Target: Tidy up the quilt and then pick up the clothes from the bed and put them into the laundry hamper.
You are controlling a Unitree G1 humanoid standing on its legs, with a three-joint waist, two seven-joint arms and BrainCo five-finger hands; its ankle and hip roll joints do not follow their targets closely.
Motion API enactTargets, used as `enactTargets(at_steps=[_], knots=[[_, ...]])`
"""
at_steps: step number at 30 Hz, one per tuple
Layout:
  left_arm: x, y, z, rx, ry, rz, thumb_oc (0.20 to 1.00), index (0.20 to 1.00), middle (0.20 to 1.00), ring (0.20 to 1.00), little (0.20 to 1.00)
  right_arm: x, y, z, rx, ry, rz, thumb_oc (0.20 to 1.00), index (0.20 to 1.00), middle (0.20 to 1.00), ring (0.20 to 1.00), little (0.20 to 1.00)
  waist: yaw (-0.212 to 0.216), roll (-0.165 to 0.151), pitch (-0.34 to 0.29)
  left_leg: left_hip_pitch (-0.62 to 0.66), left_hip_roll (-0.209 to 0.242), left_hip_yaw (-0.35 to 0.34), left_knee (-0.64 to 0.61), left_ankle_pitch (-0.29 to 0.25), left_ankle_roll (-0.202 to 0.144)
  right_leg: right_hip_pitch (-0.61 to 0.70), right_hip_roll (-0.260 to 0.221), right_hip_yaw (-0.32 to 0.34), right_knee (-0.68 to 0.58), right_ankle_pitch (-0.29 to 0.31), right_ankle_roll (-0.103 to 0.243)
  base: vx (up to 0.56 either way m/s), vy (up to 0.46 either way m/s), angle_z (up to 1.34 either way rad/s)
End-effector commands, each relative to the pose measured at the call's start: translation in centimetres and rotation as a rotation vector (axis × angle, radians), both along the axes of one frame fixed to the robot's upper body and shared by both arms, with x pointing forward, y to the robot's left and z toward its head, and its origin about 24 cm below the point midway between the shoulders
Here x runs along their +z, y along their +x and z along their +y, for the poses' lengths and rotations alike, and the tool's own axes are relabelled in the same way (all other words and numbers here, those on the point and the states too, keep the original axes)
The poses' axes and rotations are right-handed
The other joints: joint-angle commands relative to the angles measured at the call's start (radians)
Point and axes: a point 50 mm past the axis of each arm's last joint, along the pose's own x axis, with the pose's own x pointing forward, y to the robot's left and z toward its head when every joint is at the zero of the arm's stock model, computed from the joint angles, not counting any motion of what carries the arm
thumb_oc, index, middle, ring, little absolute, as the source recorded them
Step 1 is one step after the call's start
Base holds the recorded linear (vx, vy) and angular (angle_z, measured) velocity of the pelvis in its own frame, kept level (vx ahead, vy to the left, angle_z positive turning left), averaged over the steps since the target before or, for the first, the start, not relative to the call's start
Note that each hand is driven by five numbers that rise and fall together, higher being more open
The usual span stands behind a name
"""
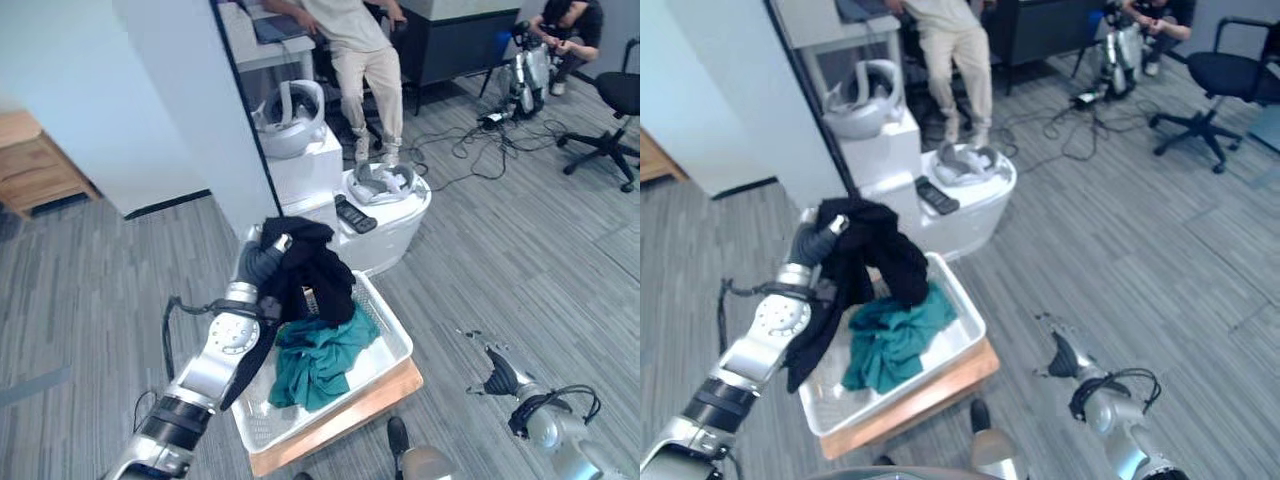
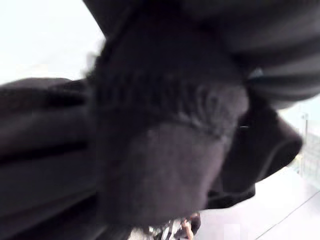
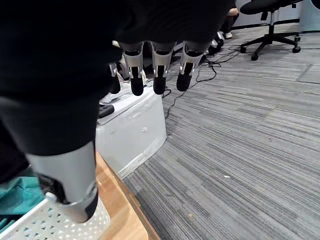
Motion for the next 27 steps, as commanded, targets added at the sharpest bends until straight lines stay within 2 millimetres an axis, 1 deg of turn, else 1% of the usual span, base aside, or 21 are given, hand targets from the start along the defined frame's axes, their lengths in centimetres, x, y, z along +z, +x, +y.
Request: enactTargets(at_steps=[1, 3, 4, 5, 6, 7, 8, 9, 11, 12, 13, 14, 15, 18, 20, 21, 22, 24, 25, 26, 27], knots=[[1.7, 1.6, -1.0, -0.027, 0.002, -0.066, 0.200, 0.200, 0.200, 0.200, 0.200, 2.3, 2.7, 0.0, 0.011, -0.013, -0.130, 1.000, 1.000, 1.000, 1.000, 1.000, 0.005, 0.030, 0.032, 0.053, 0.030, -0.007, 0.002, -0.071, -0.024, 0.027, -0.077, -0.040, 0.002, -0.120, 0.108, -0.02, 0.004, -0.17], [0.0, 1.6, -1.2, -0.017, 0.011, 0.000, 0.200, 0.200, 0.200, 0.200, 0.200, 2.3, 3.1, 0.4, 0.016, -0.011, -0.132, 1.000, 1.000, 1.000, 1.000, 1.000, 0.002, 0.034, 0.047, 0.036, 0.028, -0.002, 0.002, -0.066, -0.024, 0.004, -0.079, -0.032, 0.002, -0.113, 0.108, -0.04, 0.012, -0.14], [0.0, 1.6, -1.2, -0.017, 0.011, 0.000, 0.200, 0.200, 0.200, 0.200, 0.200, 2.3, 3.1, 0.4, 0.016, -0.011, -0.132, 1.000, 1.000, 1.000, 1.000, 1.000, 0.002, 0.034, 0.046, 0.036, 0.028, -0.002, 0.002, -0.066, -0.024, 0.003, -0.079, -0.032, 0.002, -0.113, 0.108, -0.08, 0.003, -0.14], [-1.9, 1.5, -1.6, -0.012, 0.010, 0.081, 0.200, 0.200, 0.200, 0.200, 0.200, 2.4, 3.6, 0.8, 0.025, -0.009, -0.145, 1.000, 1.000, 1.000, 1.000, 1.000, 0.000, 0.035, 0.066, 0.018, 0.026, -0.002, 0.002, -0.061, -0.024, -0.019, -0.081, -0.031, 0.002, -0.105, 0.108, -0.04, -0.007, -0.09], [-1.9, 1.5, -1.6, -0.012, 0.010, 0.080, 0.200, 0.200, 0.200, 0.200, 0.200, 2.4, 3.7, 0.8, 0.025, -0.009, -0.146, 1.000, 1.000, 1.000, 1.000, 1.000, 0.000, 0.035, 0.066, 0.017, 0.026, -0.002, 0.002, -0.061, -0.024, -0.021, -0.081, -0.031, 0.002, -0.105, 0.108, -0.09, -0.001, -0.08], [-3.6, 1.1, -1.8, -0.018, 0.000, 0.157, 0.589, 0.589, 0.589, 0.589, 0.589, 2.5, 4.2, 1.3, 0.036, -0.009, -0.150, 1.000, 1.000, 1.000, 1.000, 1.000, 0.003, 0.038, 0.082, -0.004, 0.023, 0.000, 0.002, -0.056, -0.023, -0.042, -0.084, -0.027, 0.002, -0.099, 0.107, -0.07, 0.012, -0.07], [-4.4, 0.8, -2.0, -0.021, -0.014, 0.194, 0.922, 0.922, 0.922, 0.922, 0.922, 2.4, 4.5, 1.7, 0.039, -0.005, -0.148, 1.000, 1.000, 1.000, 1.000, 1.000, 0.005, 0.040, 0.090, -0.012, 0.022, -0.001, 0.002, -0.054, -0.023, -0.050, -0.086, -0.027, 0.002, -0.097, 0.107, -0.09, 0.012, -0.11], [-5.4, 0.5, -2.0, -0.010, -0.039, 0.240, 1.000, 1.000, 1.000, 1.000, 1.000, 2.3, 4.7, 1.9, 0.042, -0.002, -0.147, 1.000, 1.000, 1.000, 1.000, 1.000, 0.009, 0.041, 0.096, -0.022, 0.022, -0.002, 0.002, -0.052, -0.022, -0.058, -0.087, -0.027, 0.002, -0.094, 0.106, -0.05, 0.007, -0.13], [-7.2, -0.1, -2.0, 0.013, -0.093, 0.326, 1.000, 1.000, 1.000, 1.000, 1.000, 2.1, 5.1, 2.5, 0.051, 0.000, -0.140, 1.000, 1.000, 1.000, 1.000, 1.000, 0.018, 0.041, 0.105, -0.039, 0.020, -0.007, 0.002, -0.046, -0.022, -0.074, -0.088, -0.029, 0.002, -0.091, 0.105, -0.04, -0.003, -0.08], [-7.2, -0.1, -1.9, 0.013, -0.093, 0.326, 1.000, 1.000, 1.000, 1.000, 1.000, 2.1, 5.1, 2.5, 0.052, 0.000, -0.141, 1.000, 1.000, 1.000, 1.000, 1.000, 0.017, 0.042, 0.104, -0.041, 0.020, -0.007, 0.002, -0.046, -0.021, -0.075, -0.088, -0.029, 0.002, -0.091, 0.105, -0.05, -0.013, -0.03], [-9.3, -0.6, -2.2, 0.053, -0.236, 0.437, 1.000, 1.000, 1.000, 1.000, 1.000, 2.0, 5.5, 3.2, 0.070, -0.006, -0.136, 1.000, 1.000, 1.000, 1.000, 1.000, 0.024, 0.041, 0.110, -0.052, 0.021, -0.012, 0.002, -0.042, -0.022, -0.082, -0.089, -0.034, 0.002, -0.089, 0.101, -0.04, -0.011, -0.01], [-10.1, -0.9, -2.4, 0.081, -0.350, 0.481, 1.000, 1.000, 1.000, 1.000, 1.000, 2.1, 5.7, 3.4, 0.081, -0.018, -0.141, 1.000, 1.000, 1.000, 1.000, 1.000, 0.029, 0.041, 0.110, -0.055, 0.021, -0.015, 0.002, -0.040, -0.021, -0.081, -0.089, -0.035, 0.002, -0.090, 0.099, -0.04, -0.010, 0.00], [-10.0, -0.9, -2.4, 0.081, -0.352, 0.481, 1.000, 1.000, 1.000, 1.000, 1.000, 2.1, 5.8, 3.4, 0.081, -0.019, -0.141, 1.000, 1.000, 1.000, 1.000, 1.000, 0.028, 0.042, 0.110, -0.055, 0.021, -0.015, 0.002, -0.040, -0.021, -0.081, -0.089, -0.036, 0.002, -0.090, 0.099, 0.00, 0.000, 0.00], [-8.3, -0.3, -1.2, 0.107, -0.517, 0.406, 1.000, 1.000, 1.000, 1.000, 1.000, 2.8, 6.0, 3.4, 0.088, -0.023, -0.169, 1.000, 1.000, 1.000, 1.000, 1.000, 0.038, 0.041, 0.102, -0.045, 0.023, -0.025, 0.002, -0.043, -0.022, -0.062, -0.088, -0.049, 0.002, -0.097, 0.096, 0.01, 0.003, 0.04], [-7.7, -0.3, -0.7, 0.109, -0.521, 0.377, 1.000, 1.000, 1.000, 1.000, 1.000, 2.9, 5.9, 3.2, 0.082, -0.017, -0.170, 1.000, 1.000, 1.000, 1.000, 1.000, 0.042, 0.040, 0.098, -0.041, 0.024, -0.028, 0.002, -0.044, -0.022, -0.054, -0.087, -0.052, 0.002, -0.098, 0.095, 0.03, -0.010, 0.10], [-6.1, -0.4, 0.9, 0.133, -0.524, 0.289, 1.000, 1.000, 1.000, 1.000, 1.000, 3.0, 5.6, 2.8, 0.064, 0.012, -0.169, 1.000, 1.000, 1.000, 1.000, 1.000, 0.052, 0.034, 0.085, -0.026, 0.026, -0.036, 0.002, -0.048, -0.023, -0.027, -0.085, -0.062, 0.002, -0.104, 0.093, 0.04, -0.017, 0.21], [-6.1, -0.4, 0.9, 0.133, -0.524, 0.289, 1.000, 1.000, 1.000, 1.000, 1.000, 3.0, 5.6, 2.8, 0.064, 0.012, -0.169, 1.000, 1.000, 1.000, 1.000, 1.000, 0.052, 0.034, 0.085, -0.026, 0.026, -0.036, 0.002, -0.048, -0.023, -0.027, -0.085, -0.062, 0.002, -0.105, 0.093, 0.05, -0.023, 0.26], [-4.6, -0.7, 2.4, 0.155, -0.562, 0.204, 1.000, 1.000, 1.000, 1.000, 1.000, 2.6, 5.2, 2.1, 0.031, 0.033, -0.150, 1.000, 1.000, 1.000, 1.000, 1.000, 0.066, 0.026, 0.072, -0.014, 0.029, -0.044, 0.002, -0.050, -0.024, -0.004, -0.081, -0.073, 0.002, -0.109, 0.092, 0.02, -0.025, 0.21], [-3.6, -1.2, 3.9, 0.201, -0.584, 0.141, 1.000, 1.000, 1.000, 1.000, 1.000, 1.7, 4.6, 1.3, -0.015, 0.040, -0.113, 1.000, 1.000, 1.000, 1.000, 1.000, 0.085, 0.018, 0.062, -0.004, 0.033, -0.055, 0.002, -0.051, -0.025, 0.014, -0.079, -0.084, 0.002, -0.114, 0.091, 0.01, -0.024, 0.17], [-3.6, -1.2, 3.9, 0.201, -0.584, 0.141, 1.000, 1.000, 1.000, 1.000, 1.000, 1.7, 4.6, 1.3, -0.014, 0.041, -0.113, 1.000, 1.000, 1.000, 1.000, 1.000, 0.084, 0.018, 0.062, -0.003, 0.033, -0.056, 0.002, -0.051, -0.025, 0.015, -0.079, -0.085, 0.002, -0.115, 0.091, 0.00, -0.018, 0.20], [-3.6, -1.9, 5.5, 0.251, -0.599, 0.122, 1.000, 1.000, 1.000, 1.000, 1.000, 0.7, 4.1, 0.7, -0.054, 0.041, -0.068, 1.000, 1.000, 1.000, 1.000, 1.000, 0.101, 0.011, 0.054, 0.004, 0.036, -0.064, 0.002, -0.052, -0.025, 0.029, -0.077, -0.092, 0.002, -0.119, 0.089, 0.01, -0.012, 0.15]])
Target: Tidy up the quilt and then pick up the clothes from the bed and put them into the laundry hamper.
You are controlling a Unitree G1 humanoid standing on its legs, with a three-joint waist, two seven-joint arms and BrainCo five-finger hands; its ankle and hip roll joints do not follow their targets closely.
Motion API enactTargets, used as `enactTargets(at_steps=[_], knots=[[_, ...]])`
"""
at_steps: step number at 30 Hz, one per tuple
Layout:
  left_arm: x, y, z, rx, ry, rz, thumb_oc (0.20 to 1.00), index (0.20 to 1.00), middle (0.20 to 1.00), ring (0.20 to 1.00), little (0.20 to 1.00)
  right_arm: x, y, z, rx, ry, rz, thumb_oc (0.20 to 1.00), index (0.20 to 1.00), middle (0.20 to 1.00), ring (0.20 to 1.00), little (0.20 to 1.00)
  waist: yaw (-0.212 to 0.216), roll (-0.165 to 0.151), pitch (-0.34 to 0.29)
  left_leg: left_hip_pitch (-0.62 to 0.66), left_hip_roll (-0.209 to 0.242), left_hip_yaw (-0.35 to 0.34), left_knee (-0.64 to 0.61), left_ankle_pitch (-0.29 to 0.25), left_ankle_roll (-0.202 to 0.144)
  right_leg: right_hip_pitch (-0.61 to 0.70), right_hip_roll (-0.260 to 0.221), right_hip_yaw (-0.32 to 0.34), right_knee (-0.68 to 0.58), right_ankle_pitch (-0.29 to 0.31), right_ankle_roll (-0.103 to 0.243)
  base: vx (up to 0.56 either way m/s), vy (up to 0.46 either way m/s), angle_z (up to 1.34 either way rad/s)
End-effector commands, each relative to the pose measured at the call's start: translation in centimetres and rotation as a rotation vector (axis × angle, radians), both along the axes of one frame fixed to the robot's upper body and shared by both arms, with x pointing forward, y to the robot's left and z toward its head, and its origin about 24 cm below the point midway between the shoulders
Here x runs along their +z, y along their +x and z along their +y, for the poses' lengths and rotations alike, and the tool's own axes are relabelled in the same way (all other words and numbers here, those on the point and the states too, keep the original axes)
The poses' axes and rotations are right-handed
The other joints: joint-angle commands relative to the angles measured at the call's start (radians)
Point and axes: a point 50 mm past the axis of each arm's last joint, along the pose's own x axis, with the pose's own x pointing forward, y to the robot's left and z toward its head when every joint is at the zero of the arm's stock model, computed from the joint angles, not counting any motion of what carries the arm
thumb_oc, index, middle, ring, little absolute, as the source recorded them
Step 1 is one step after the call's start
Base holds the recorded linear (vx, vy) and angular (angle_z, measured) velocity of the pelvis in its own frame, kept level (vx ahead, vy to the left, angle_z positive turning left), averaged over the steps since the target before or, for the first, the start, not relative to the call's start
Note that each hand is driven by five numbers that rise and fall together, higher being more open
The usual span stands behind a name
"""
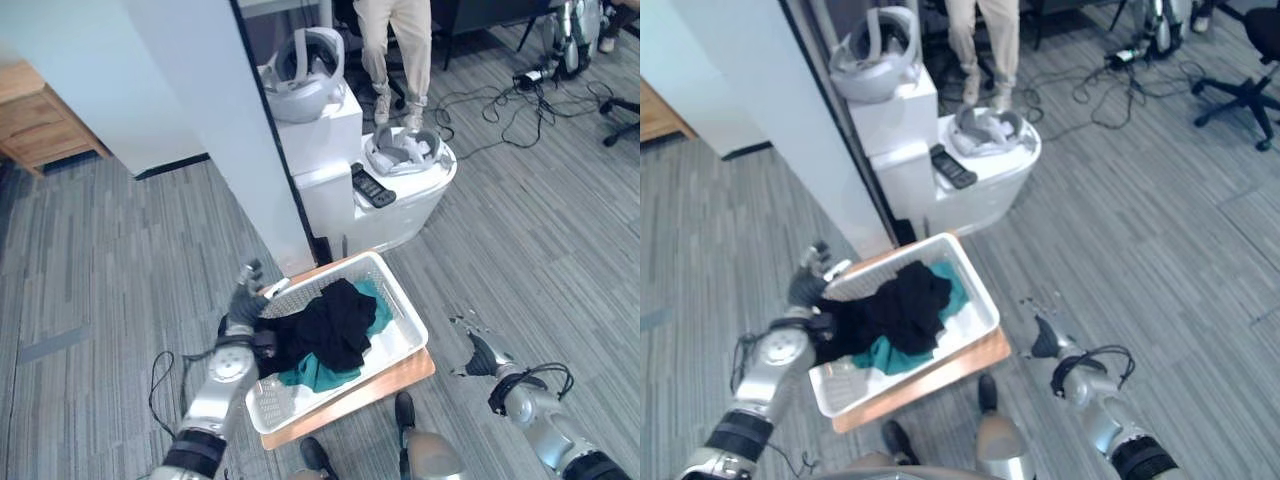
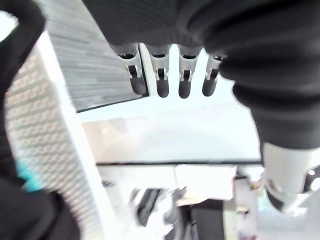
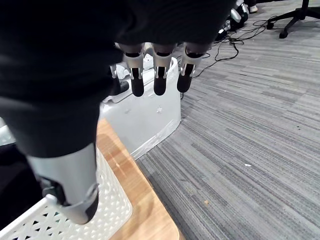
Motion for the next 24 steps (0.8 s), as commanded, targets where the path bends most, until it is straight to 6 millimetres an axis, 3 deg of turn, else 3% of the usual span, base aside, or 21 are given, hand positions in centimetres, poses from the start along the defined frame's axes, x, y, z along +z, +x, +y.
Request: enactTargets(at_steps=[1, 4, 5, 8, 9, 10, 15, 17, 18, 24], knots=[[0.6, 0.1, 2.5, 0.103, -0.022, -0.053, 1.000, 1.000, 1.000, 1.000, 1.000, -0.1, 0.7, -1.2, -0.080, 0.041, -0.011, 1.000, 1.000, 1.000, 1.000, 1.000, 0.024, -0.013, -0.030, 0.041, 0.037, -0.051, 0.002, -0.031, -0.024, 0.057, -0.063, -0.043, 0.002, -0.136, 0.083, 0.02, -0.019, 0.15], [-0.8, -1.5, 5.0, 0.188, 0.014, 0.020, 1.000, 1.000, 1.000, 1.000, 1.000, -1.8, -0.4, -2.3, -0.167, 0.055, 0.064, 1.000, 1.000, 1.000, 1.000, 1.000, 0.047, -0.024, -0.041, 0.049, 0.041, -0.067, 0.002, -0.031, -0.026, 0.076, -0.060, -0.060, 0.002, -0.140, 0.082, 0.00, -0.003, 0.17], [-0.8, -1.5, 5.0, 0.188, 0.015, 0.021, 1.000, 1.000, 1.000, 1.000, 1.000, -1.8, -0.4, -2.3, -0.167, 0.055, 0.064, 1.000, 1.000, 1.000, 1.000, 1.000, 0.047, -0.025, -0.041, 0.049, 0.040, -0.067, 0.002, -0.031, -0.026, 0.076, -0.060, -0.061, 0.002, -0.140, 0.082, -0.01, 0.014, 0.17], [-5.3, -5.3, 6.7, 0.239, 0.055, 0.251, 1.000, 1.000, 1.000, 1.000, 1.000, -3.3, -1.6, -3.5, -0.314, 0.140, 0.131, 1.000, 1.000, 1.000, 1.000, 1.000, 0.068, -0.031, -0.051, 0.052, 0.043, -0.082, 0.002, -0.033, -0.025, 0.094, -0.060, -0.079, 0.002, -0.144, 0.082, 0.00, 0.037, 0.11], [-5.3, -5.3, 6.7, 0.239, 0.055, 0.251, 1.000, 1.000, 1.000, 1.000, 1.000, -3.3, -1.6, -3.5, -0.314, 0.140, 0.131, 1.000, 1.000, 1.000, 1.000, 1.000, 0.068, -0.031, -0.051, 0.052, 0.043, -0.082, 0.002, -0.033, -0.025, 0.094, -0.060, -0.079, 0.002, -0.144, 0.082, 0.01, 0.036, 0.19], [-7.0, -6.5, 6.9, 0.266, 0.041, 0.335, 1.000, 1.000, 1.000, 1.000, 1.000, -3.3, -1.6, -3.7, -0.356, 0.187, 0.121, 1.000, 1.000, 1.000, 1.000, 1.000, 0.071, -0.034, -0.053, 0.054, 0.043, -0.085, 0.002, -0.034, -0.024, 0.099, -0.060, -0.082, 0.002, -0.145, 0.082, 0.01, 0.028, 0.11], [-13.8, -11.8, 5.6, 0.319, -0.065, 0.674, 1.000, 1.000, 1.000, 1.000, 1.000, -4.7, -2.4, -3.4, -0.555, 0.396, 0.131, 1.000, 1.000, 1.000, 1.000, 1.000, 0.076, -0.041, -0.063, 0.063, 0.036, -0.097, 0.002, -0.044, -0.015, 0.116, -0.061, -0.087, 0.003, -0.146, 0.081, 0.00, 0.071, 0.05], [-14.6, -12.4, 5.4, 0.328, -0.076, 0.717, 1.000, 1.000, 1.000, 1.000, 1.000, -5.0, -2.4, -3.1, -0.593, 0.452, 0.135, 1.000, 1.000, 1.000, 1.000, 1.000, 0.075, -0.042, -0.065, 0.065, 0.033, -0.098, 0.002, -0.046, -0.013, 0.116, -0.062, -0.086, 0.005, -0.147, 0.082, 0.00, 0.072, 0.12], [-16.2, -13.7, 4.5, 0.319, -0.089, 0.812, 1.000, 1.000, 1.000, 1.000, 1.000, -6.3, -3.0, -2.2, -0.685, 0.563, 0.172, 1.000, 1.000, 1.000, 1.000, 1.000, 0.072, -0.041, -0.070, 0.065, 0.029, -0.102, 0.002, -0.049, -0.011, 0.117, -0.063, -0.085, 0.007, -0.146, 0.082, 0.00, 0.061, 0.13], [-17.7, -14.3, 3.1, 0.312, -0.117, 0.899, 1.000, 1.000, 1.000, 1.000, 1.000, -9.3, -5.1, -0.8, -0.857, 0.672, 0.304, 1.000, 1.000, 1.000, 1.000, 1.000, 0.067, -0.035, -0.082, 0.068, 0.021, -0.107, 0.002, -0.055, -0.008, 0.117, -0.067, -0.083, 0.008, -0.145, 0.084, 0.01, 0.061, 0.02]])
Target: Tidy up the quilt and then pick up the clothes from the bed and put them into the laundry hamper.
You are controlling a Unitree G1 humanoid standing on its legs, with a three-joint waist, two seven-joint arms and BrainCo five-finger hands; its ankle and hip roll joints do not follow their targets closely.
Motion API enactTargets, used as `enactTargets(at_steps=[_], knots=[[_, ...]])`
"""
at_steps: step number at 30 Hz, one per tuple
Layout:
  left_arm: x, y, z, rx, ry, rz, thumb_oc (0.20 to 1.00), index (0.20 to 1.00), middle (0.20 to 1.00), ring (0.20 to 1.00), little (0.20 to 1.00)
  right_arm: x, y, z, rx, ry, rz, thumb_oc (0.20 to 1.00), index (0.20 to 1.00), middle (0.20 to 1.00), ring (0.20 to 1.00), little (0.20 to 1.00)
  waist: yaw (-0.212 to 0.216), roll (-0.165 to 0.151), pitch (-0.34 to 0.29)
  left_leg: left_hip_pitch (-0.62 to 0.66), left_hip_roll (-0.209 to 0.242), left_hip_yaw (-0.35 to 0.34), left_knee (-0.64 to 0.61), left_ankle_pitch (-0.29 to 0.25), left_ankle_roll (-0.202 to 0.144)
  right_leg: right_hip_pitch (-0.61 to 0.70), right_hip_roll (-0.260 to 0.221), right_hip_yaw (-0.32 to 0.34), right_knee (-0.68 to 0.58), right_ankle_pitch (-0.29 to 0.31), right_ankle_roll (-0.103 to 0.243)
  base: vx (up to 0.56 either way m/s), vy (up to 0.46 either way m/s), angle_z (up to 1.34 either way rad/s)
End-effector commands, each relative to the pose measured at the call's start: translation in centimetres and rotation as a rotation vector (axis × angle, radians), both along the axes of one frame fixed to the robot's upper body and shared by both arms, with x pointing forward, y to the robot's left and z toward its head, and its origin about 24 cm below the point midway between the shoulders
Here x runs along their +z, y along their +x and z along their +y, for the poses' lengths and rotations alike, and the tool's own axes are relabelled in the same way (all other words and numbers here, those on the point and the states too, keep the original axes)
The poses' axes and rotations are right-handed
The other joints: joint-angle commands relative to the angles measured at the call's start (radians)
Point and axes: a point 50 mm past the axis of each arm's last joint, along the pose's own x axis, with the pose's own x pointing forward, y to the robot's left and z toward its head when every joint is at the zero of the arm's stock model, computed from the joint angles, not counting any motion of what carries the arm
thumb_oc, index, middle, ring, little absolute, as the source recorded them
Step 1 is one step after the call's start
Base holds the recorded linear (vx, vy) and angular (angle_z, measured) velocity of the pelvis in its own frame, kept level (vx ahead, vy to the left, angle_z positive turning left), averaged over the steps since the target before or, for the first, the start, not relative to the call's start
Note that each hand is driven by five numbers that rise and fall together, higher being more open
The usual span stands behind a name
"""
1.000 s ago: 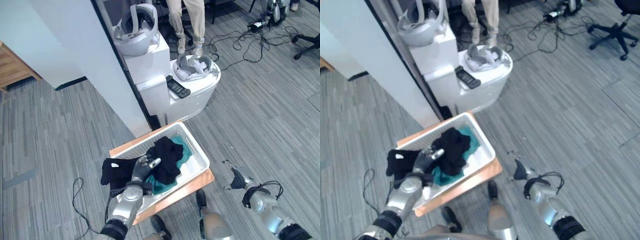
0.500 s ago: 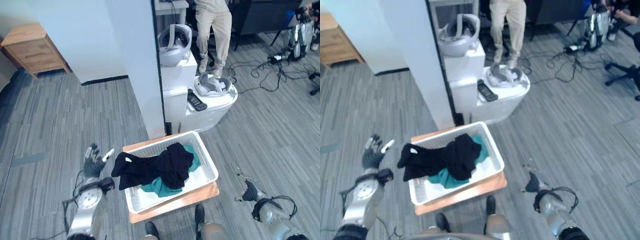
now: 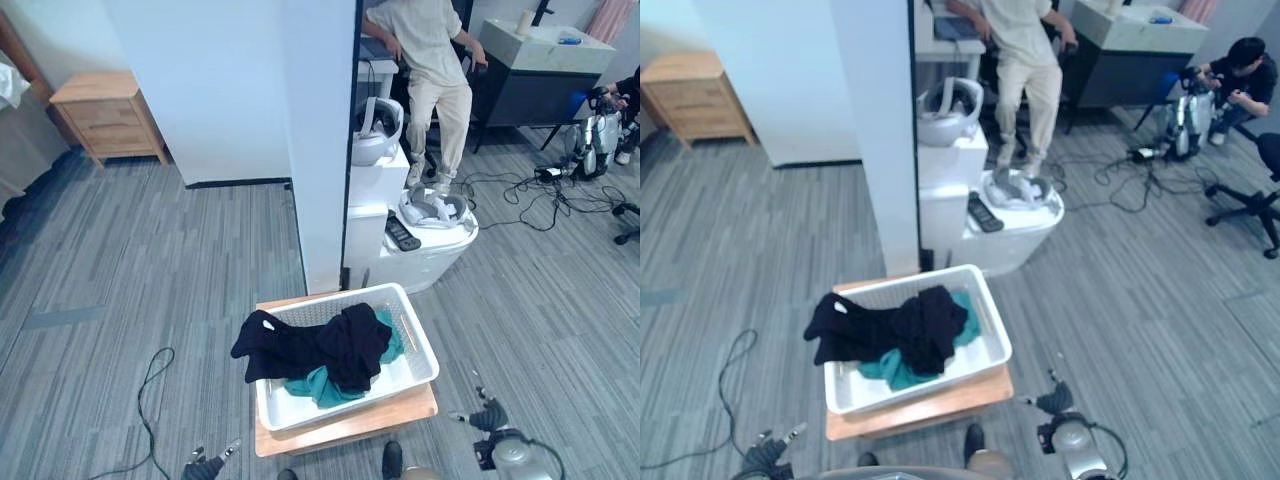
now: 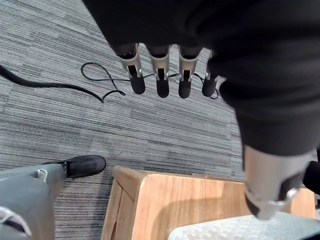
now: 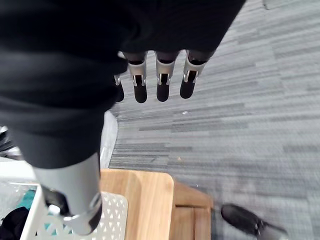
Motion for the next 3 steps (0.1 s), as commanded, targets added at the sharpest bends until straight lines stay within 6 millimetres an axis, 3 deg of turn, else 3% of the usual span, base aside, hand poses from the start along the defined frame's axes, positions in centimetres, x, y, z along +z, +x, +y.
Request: enactTargets(at_steps=[1, 3], knots=[[0.15, 4.04, -1.40, -0.057, -0.005, -0.070, 1.000, 1.000, 1.000, 1.000, 1.000, 0.12, 1.72, -1.20, -0.108, 0.012, -0.004, 1.000, 1.000, 1.000, 1.000, 1.000, -0.010, 0.054, 0.048, 0.060, 0.029, -0.033, 0.002, -0.058, -0.014, 0.072, -0.050, -0.022, 0.008, -0.109, 0.092, 0.03, 0.049, 0.00], [0.01, 4.13, -1.65, -0.075, 0.000, -0.058, 1.000, 1.000, 1.000, 1.000, 1.000, -0.33, 1.22, -0.98, -0.119, 0.023, 0.026, 1.000, 1.000, 1.000, 1.000, 1.000, -0.010, 0.055, 0.044, 0.062, 0.027, -0.035, 0.002, -0.060, -0.013, 0.075, -0.052, -0.022, 0.007, -0.109, 0.092, 0.03, 0.047, 0.01]])
